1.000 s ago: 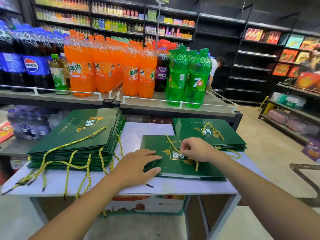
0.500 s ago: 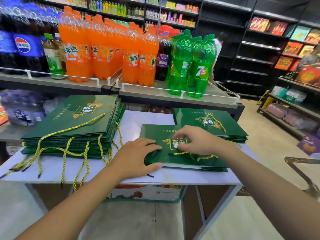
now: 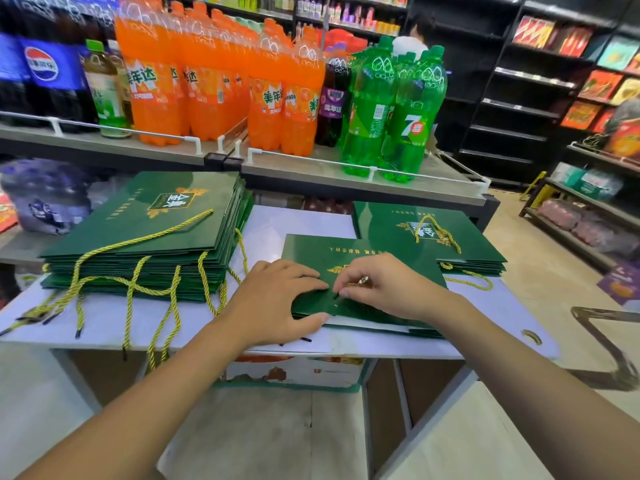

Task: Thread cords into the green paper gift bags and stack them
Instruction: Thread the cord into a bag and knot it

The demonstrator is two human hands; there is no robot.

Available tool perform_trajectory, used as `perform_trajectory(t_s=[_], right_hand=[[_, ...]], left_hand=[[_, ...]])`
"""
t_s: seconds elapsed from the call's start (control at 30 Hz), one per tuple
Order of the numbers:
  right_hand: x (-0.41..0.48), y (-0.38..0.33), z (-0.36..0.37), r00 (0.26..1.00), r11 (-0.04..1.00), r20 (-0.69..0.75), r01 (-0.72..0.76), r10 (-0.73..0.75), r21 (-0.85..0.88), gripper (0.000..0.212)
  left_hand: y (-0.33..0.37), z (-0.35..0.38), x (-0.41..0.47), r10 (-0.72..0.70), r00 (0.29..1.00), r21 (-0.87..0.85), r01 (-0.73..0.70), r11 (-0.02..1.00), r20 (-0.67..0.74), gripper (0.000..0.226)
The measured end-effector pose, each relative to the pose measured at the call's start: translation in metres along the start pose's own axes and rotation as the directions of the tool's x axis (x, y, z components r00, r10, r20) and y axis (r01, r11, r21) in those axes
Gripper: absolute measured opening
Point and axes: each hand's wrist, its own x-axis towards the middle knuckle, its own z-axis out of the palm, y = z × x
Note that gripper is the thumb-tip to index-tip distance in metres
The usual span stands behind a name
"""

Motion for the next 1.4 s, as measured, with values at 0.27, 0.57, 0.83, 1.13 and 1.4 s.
perform_trajectory(t_s=[0.27,0.57,0.83,1.13,1.4], right_hand=[[0.006,-0.002,-0.007,0.995,1.000,0.094,0.022,-0.020,-0.020,0.011],[0.015,-0.018,-0.012,0.993,0.997,0.110,0.045,-0.037,-0.064,0.021],[0.007,-0.025,-0.013,0.999,0.994,-0.022,-0.023,0.026,0.111,0.044],[-0.005,-0.037,-0.005,0.994,0.977,-0.092,0.044,-0.065,-0.211,0.048],[0.010,-0.044,0.010,0.963,0.937,-0.201,0.105,-0.180,-0.333,0.035]], left_hand=[[0.000,-0.001,-0.003,0.043,0.996,-0.074,-0.049,0.996,-0.082,0.051],[0.000,0.001,-0.004,0.052,0.988,-0.086,-0.065,0.994,-0.145,0.047],[0.000,0.004,-0.003,0.042,0.979,-0.115,-0.066,0.991,-0.201,0.047],[-0.001,-0.001,-0.003,0.036,0.949,-0.017,-0.044,0.999,-0.312,0.045],[-0.006,-0.012,-0.009,0.009,0.929,0.017,-0.003,1.000,-0.370,0.047]])
